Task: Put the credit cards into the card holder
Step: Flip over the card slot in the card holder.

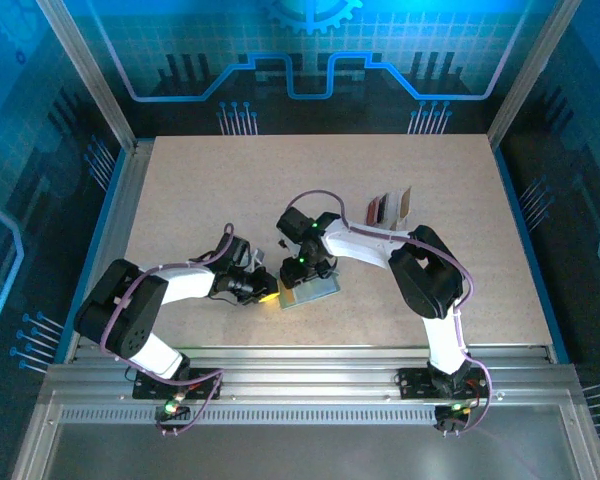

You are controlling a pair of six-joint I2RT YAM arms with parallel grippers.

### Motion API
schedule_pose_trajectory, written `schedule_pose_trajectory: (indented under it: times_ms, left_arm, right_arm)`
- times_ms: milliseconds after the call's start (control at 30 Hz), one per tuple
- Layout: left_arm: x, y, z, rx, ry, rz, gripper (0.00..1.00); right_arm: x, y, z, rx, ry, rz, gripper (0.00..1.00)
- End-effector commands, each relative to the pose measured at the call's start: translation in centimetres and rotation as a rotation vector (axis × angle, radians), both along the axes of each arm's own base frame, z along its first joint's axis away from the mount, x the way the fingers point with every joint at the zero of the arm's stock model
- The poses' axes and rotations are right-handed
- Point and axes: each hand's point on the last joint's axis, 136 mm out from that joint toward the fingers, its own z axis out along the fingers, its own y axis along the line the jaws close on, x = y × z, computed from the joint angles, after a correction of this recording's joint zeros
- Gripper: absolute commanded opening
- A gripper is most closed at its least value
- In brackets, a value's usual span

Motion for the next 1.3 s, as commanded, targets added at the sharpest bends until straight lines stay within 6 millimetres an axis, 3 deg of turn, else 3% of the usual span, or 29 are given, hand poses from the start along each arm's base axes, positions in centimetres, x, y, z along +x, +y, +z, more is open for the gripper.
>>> schedule_pose_trajectory:
  times_ms: [0, 300, 700, 833, 1100, 1267]
  left_arm:
    - [-0.6, 0.8, -0.1, 0.021, 0.035, 0.025, 0.15]
    - [-0.1, 1.3, 0.7, -0.003, 0.027, 0.043, 0.15]
    - [0.2, 1.5, 1.0, -0.022, 0.029, 0.051, 0.15]
    - [0.2, 1.6, 1.0, -0.022, 0.028, 0.053, 0.16]
    - [0.4, 1.6, 1.1, -0.025, 0.029, 0.056, 0.15]
    - [0.4, 1.7, 1.1, -0.026, 0.028, 0.058, 0.15]
  right_arm:
    - [-0.2, -0.7, 0.5, 0.005, 0.003, -0.011, 0.56]
    - [-0.3, -1.1, 2.2, 0.052, -0.014, 0.008, 0.69]
    - [-0.6, -2.3, 1.5, 0.008, -0.018, 0.005, 0.72]
    - [-0.3, -3.2, 2.3, -0.010, -0.056, -0.014, 0.72]
    - [0.8, -6.7, 4.8, -0.237, -0.240, -0.048, 0.74]
    - [0.6, -5.8, 5.5, -0.208, -0.268, -0.031, 0.79]
